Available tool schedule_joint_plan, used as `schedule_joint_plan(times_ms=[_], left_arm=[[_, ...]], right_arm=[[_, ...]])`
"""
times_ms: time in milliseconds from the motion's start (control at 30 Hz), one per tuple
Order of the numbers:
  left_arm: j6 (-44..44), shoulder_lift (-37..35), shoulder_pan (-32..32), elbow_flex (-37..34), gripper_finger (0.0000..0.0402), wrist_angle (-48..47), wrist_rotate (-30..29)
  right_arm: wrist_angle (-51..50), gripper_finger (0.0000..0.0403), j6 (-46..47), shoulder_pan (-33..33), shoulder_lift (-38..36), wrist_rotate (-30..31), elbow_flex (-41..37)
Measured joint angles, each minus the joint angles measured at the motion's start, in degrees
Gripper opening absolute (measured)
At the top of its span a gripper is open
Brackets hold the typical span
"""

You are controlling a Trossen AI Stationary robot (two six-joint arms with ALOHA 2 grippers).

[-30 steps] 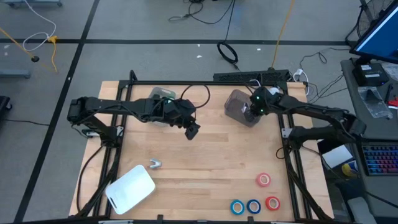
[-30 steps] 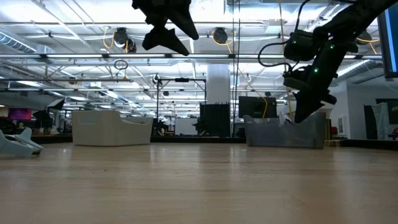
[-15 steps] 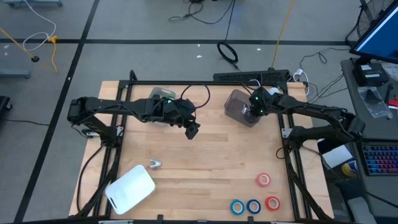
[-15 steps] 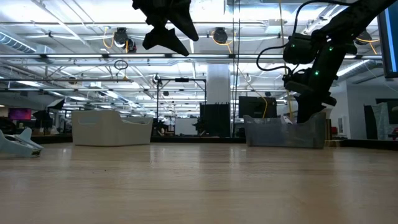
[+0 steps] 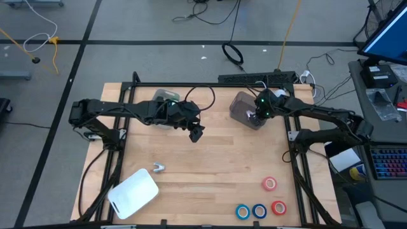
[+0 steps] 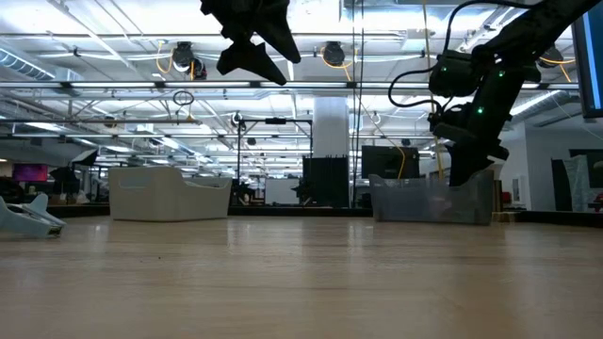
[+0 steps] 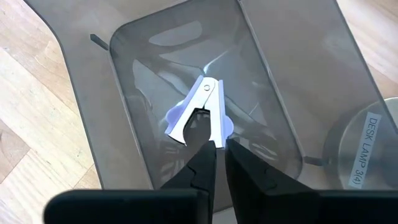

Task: Pick and place Stapler, Stapler remover, tape
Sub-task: Put the blue staple remover into the black bin

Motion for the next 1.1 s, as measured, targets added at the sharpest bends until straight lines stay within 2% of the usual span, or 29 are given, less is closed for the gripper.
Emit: schedule_joint_plan(times_ms=[233,367,600,800,1100], left_arm=[[0.6,0.0,0.0,0.0,0.0223,-0.2,0.0],[1.3,0.0,0.0,0.0,0.0223,-2.2,1.2],[-0.6,0.0,-1.0,0.0,0.0223,-19.8,2.2],[-2.4,0.0,-2.9,0.0,0.0223,-33.0,2.2],[3.1,0.0,-6.0,0.0,0.0223,-40.7,3.6]], right_arm=[[3.6,0.0034,-1.7,0.0,-0.9,-0.2,0.0],[8.3,0.003,-2.6,0.0,-4.3,-4.2,0.0],[14.8,0.0027,-1.1,0.6,-14.2,-13.7,0.0],[18.6,0.0021,-0.7,2.5,-23.6,-13.7,0.0],[20.1,0.0018,-1.2,5.8,-33.3,-13.7,0.0]])
